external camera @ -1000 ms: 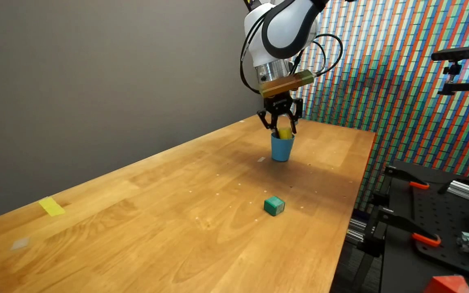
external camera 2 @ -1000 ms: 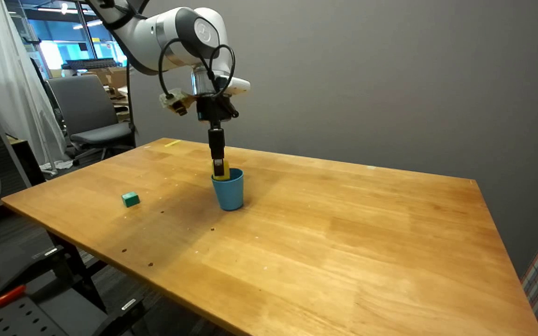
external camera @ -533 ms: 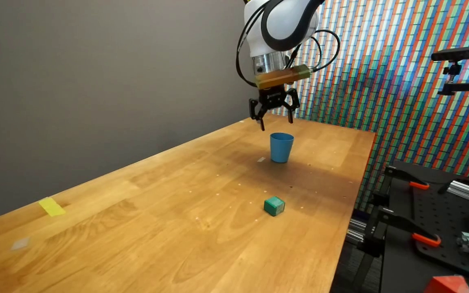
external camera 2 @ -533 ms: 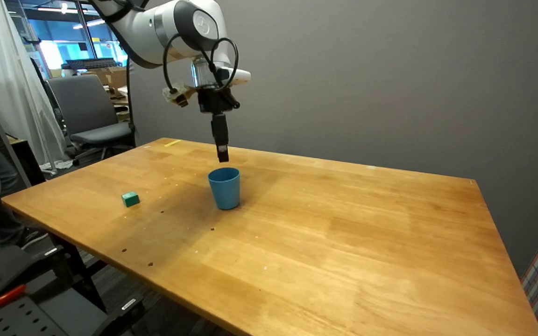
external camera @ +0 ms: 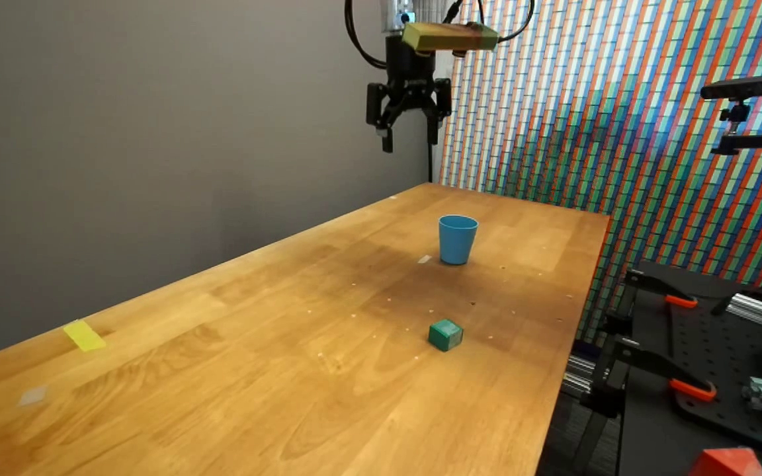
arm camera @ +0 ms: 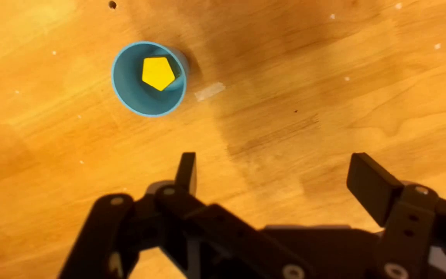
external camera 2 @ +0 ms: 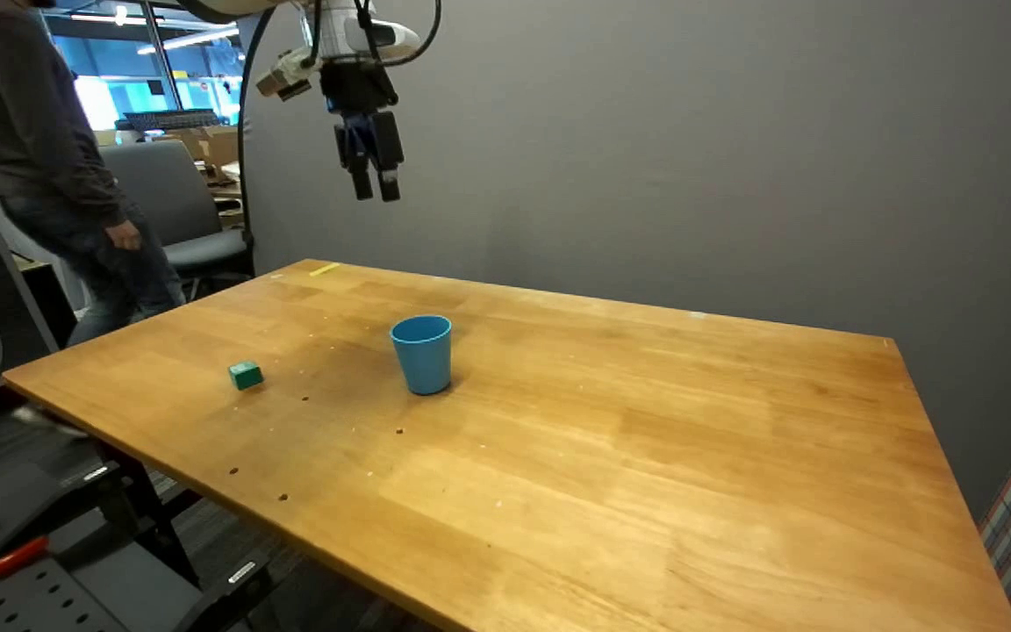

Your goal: Put the yellow block into the cup

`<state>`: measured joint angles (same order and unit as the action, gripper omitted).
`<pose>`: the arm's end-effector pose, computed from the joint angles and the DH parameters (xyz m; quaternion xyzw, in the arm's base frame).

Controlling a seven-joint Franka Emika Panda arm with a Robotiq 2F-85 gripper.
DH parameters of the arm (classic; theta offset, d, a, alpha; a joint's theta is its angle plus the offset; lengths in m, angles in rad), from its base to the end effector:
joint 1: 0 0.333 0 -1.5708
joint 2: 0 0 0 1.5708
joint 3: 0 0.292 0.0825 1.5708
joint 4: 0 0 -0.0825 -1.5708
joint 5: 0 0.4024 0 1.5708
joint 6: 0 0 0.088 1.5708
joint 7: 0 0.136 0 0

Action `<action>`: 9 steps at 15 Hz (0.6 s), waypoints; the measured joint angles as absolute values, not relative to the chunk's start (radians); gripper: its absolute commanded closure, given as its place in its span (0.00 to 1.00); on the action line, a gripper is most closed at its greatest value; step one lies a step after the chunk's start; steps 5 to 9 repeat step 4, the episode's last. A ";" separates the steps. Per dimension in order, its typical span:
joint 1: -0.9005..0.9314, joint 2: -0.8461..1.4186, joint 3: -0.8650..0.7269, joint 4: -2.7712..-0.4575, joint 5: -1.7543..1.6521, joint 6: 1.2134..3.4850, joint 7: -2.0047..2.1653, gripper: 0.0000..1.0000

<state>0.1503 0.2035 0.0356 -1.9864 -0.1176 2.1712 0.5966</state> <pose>0.5921 0.1037 0.2987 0.9842 -0.1710 0.0085 0.0447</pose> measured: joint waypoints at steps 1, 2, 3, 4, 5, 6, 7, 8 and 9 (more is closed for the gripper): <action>0.151 0.192 0.049 -1.972 -0.096 2.158 0.545 0.00; 0.151 0.183 0.061 -1.959 -0.066 2.140 0.490 0.00; 0.151 0.177 0.068 -1.947 -0.044 2.126 0.451 0.00; 0.151 0.175 0.072 -1.942 -0.035 2.120 0.433 0.00; 0.151 0.175 0.072 -1.942 -0.035 2.120 0.433 0.00; 0.151 0.175 0.072 -1.942 -0.035 2.120 0.433 0.00; 0.151 0.175 0.072 -1.942 -0.035 2.120 0.433 0.00; 0.151 0.175 0.072 -1.942 -0.035 2.120 0.433 0.00; 0.151 0.175 0.072 -1.942 -0.035 2.120 0.433 0.00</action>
